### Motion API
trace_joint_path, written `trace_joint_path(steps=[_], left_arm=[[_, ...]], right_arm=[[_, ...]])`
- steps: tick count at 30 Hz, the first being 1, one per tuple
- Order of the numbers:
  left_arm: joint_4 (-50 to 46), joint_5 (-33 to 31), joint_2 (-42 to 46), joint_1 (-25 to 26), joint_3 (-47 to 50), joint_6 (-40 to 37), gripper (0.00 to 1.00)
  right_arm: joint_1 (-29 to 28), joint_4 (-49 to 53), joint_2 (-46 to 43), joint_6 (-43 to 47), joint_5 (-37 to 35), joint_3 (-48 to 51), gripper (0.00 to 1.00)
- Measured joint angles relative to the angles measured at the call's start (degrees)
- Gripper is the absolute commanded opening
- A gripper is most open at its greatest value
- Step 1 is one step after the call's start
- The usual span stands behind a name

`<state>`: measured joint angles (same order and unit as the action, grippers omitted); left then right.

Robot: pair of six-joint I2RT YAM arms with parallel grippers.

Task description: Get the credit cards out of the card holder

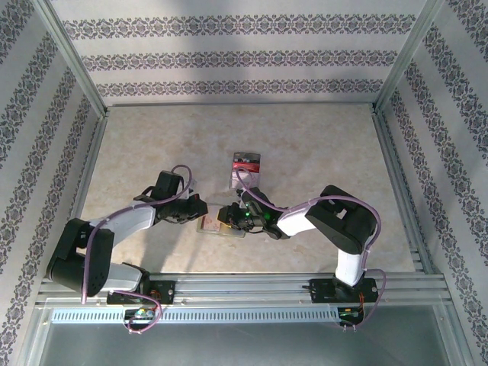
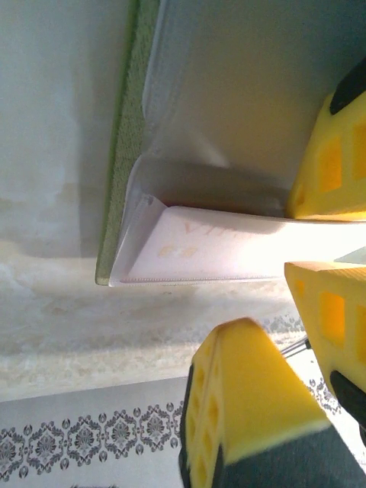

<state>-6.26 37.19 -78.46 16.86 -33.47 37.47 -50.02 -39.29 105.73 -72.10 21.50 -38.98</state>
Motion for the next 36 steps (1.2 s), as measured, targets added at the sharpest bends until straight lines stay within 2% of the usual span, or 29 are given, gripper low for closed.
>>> trace_joint_path(steps=[9,24,36], left_arm=[[-1.97,-1.4,-5.07,-0.11,-1.57,-1.75,0.01],[-4.52,-4.07,-6.36,-0.11,-1.95,-4.81,0.0],[-4.94,-4.57,-6.36,-0.11,-2.14,-5.2,0.0]], right_arm=[[0.0,0.0,0.24,0.0,0.0,0.0,0.2],[0.0,0.0,0.22,0.02,0.0,0.22,0.16],[0.0,0.07,0.22,0.07,0.0,0.42,0.02]])
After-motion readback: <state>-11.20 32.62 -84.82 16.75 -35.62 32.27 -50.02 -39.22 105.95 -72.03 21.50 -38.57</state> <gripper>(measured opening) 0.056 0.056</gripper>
